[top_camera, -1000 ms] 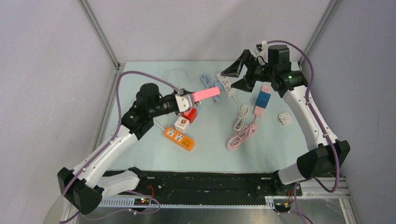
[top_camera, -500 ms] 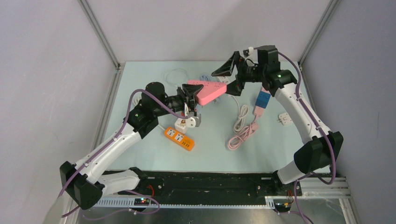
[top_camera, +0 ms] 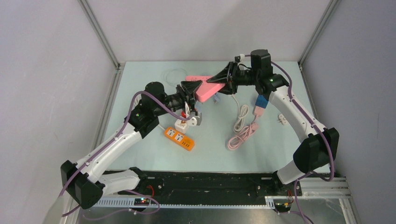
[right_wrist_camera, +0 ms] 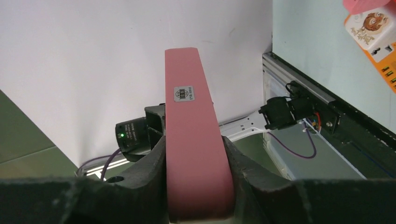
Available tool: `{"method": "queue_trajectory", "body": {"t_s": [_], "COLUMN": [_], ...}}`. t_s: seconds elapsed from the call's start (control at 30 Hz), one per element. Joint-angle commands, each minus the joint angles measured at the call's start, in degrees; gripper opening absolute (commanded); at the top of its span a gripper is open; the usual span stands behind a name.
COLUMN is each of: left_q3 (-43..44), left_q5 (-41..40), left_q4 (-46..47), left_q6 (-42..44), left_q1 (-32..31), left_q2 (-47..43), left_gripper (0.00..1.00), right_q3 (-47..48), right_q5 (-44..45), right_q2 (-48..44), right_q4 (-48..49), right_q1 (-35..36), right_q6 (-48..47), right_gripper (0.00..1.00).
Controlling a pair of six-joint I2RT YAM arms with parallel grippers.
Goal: Insert the plug
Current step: Adjust the plug, then move the socket to the center of the board.
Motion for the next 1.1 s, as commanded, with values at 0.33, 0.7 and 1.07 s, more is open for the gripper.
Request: {"method": "queue_trajectory", "body": {"t_s": [0.33, 0.7, 1.07], "left_q3": [0.29, -10.98, -17.54], "left_q5": [-25.50, -30.09, -28.20], "left_q4": [6.82, -10.67, -10.57], "left_q6": [-72.58, -100.59, -92.53], "left_q1": [-0.79, 7.99, 6.94], "left_q2": [-5.83, -9.14, -0.54], "left_gripper": [1.00, 1.00, 1.00], "right_q3": [-3.50, -5.24, -8.96], "right_q5": [12.46, 22.83, 24.73], "right_q2": [-8.50, -12.69, -15.27], "right_q4": [-4.36, -17.16, -19.06], "right_q1": [-6.10, -9.60, -9.61], "right_q6": [-5.91, -15.73, -17.34], "right_gripper": [0.00, 0.00, 0.00]}}
